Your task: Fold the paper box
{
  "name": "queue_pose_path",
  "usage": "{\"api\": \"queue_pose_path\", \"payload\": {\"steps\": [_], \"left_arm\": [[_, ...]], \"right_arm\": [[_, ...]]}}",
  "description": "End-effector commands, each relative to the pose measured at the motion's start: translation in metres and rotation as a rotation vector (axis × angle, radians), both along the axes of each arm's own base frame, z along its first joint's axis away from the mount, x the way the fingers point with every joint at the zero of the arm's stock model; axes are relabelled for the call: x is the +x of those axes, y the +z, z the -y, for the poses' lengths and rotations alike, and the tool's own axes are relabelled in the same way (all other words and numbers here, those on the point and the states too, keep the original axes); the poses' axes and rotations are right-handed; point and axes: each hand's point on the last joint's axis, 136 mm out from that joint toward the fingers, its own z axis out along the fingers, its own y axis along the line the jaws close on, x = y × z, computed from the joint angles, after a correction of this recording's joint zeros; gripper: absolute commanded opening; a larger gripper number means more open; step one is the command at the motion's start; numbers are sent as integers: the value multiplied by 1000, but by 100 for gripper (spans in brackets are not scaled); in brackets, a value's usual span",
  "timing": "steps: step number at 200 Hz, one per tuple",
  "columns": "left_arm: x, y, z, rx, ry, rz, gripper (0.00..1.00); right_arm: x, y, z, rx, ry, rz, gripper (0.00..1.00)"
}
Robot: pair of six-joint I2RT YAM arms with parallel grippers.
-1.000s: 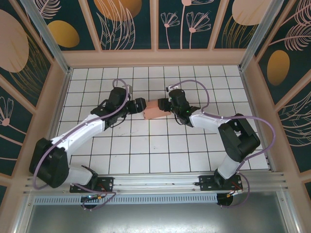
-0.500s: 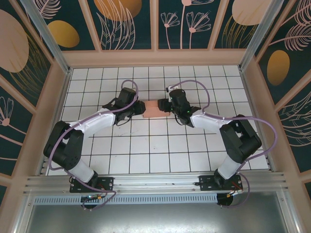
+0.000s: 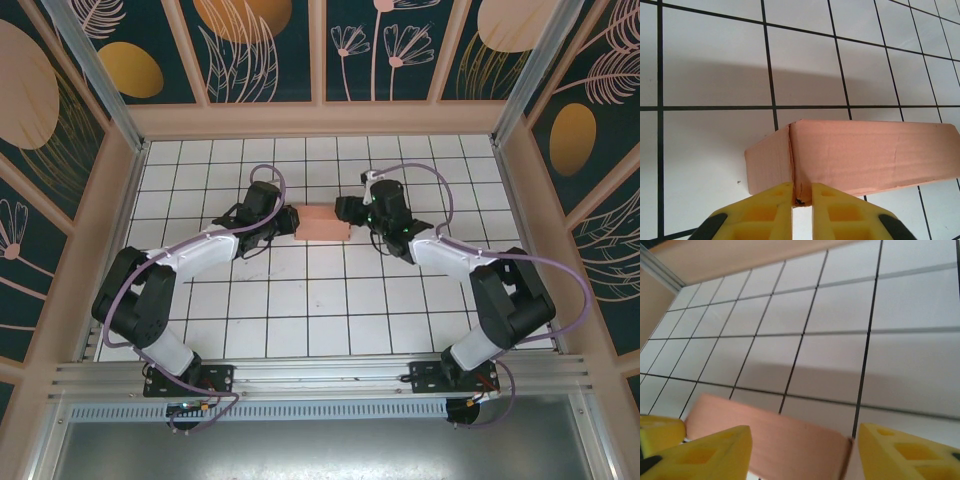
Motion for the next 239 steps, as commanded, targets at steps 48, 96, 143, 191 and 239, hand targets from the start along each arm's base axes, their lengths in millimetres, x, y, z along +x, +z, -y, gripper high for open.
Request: {"api": "queue_pose_path", "payload": {"steps": [48, 96, 143, 191, 239], "left_arm": [[-28, -57, -22, 123, 4, -171, 12], [-29, -59, -18, 107, -4, -178, 12], [-29, -58, -19, 110, -2, -179, 13], [-29, -57, -22, 127, 0, -170, 12], [-28, -59, -21, 129, -4, -175, 12]], "right_arm": [[-5, -20, 13, 34, -11, -46, 0], [-3, 1, -10, -31, 16, 35, 69], [-5, -34, -38, -80, 65, -37, 82], [-7, -57, -7, -37, 2, -99, 74], [-12, -54, 43, -72, -100, -93, 54]]}}
